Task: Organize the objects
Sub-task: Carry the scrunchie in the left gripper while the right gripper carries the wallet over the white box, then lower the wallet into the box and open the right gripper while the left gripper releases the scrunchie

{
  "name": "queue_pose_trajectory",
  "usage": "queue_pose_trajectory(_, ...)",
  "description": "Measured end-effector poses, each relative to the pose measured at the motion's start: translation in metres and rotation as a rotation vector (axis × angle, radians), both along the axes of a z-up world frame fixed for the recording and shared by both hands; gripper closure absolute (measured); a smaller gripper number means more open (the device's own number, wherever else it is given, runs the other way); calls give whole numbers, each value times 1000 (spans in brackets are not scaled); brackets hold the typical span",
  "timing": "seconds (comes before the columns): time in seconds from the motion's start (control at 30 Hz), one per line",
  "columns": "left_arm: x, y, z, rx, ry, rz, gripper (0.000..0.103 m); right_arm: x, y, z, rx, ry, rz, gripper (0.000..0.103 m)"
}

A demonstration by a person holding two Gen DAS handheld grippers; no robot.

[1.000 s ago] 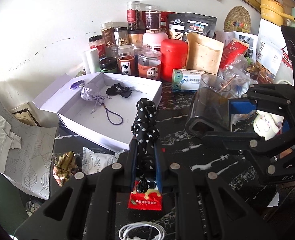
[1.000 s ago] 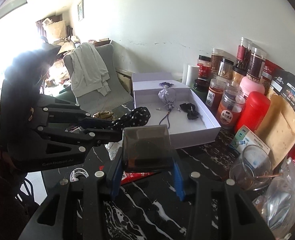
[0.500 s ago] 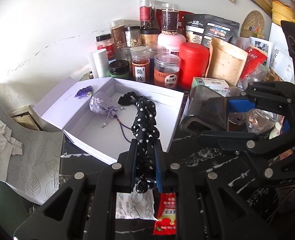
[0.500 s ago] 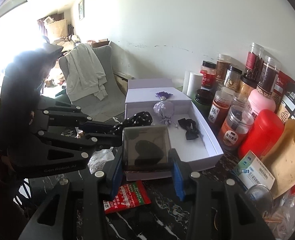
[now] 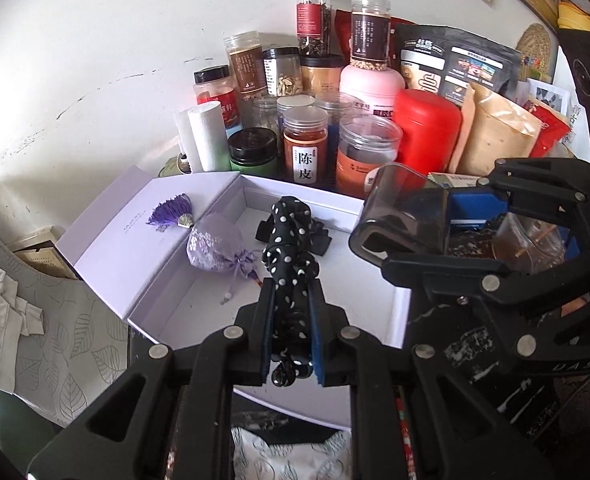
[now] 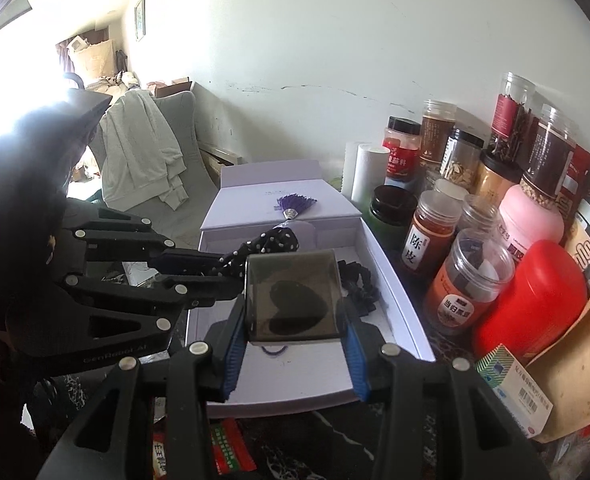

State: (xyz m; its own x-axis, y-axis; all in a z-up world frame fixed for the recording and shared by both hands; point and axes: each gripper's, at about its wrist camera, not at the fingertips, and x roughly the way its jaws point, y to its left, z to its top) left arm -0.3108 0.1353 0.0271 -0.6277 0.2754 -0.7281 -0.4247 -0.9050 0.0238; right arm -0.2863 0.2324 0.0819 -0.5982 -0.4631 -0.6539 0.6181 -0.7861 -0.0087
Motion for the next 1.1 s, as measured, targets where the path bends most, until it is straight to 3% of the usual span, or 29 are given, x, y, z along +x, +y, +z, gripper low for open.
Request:
queue_pose_trajectory(0.63,-89,-5,-33,-47,-25,-7,89,-82,-21,-23,-10,-47,-74,60)
queue_pose_trajectory(1.1,-136,-4,-70,-34,-134,-13,89,-133,-20,-63,16,-151,-91,60)
